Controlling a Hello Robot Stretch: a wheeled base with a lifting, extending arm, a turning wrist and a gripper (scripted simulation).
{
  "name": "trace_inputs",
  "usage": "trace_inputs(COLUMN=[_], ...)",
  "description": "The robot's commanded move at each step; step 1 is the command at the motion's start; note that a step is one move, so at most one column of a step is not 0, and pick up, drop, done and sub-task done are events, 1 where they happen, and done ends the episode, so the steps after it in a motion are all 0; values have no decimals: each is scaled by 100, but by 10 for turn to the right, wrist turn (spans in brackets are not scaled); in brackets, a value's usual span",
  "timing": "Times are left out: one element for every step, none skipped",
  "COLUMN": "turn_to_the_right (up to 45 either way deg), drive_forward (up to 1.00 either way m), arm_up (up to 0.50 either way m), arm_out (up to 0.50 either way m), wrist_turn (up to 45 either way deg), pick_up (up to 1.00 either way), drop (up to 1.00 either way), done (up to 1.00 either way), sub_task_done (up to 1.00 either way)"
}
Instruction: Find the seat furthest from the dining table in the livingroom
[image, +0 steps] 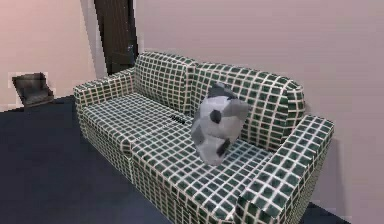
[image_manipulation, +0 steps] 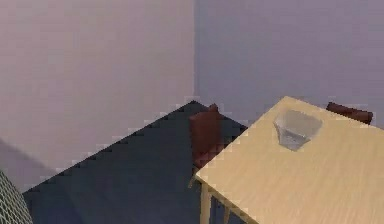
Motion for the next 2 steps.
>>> trace_inputs(turn_to_the_right=[0,450], drive_forward=[20,0], arm_up=[0,0], arm_out=[0,0], wrist_turn=[0,0], pick_up=[0,0], drop=[0,0], done=[0,0], sub_task_done=[0,0])
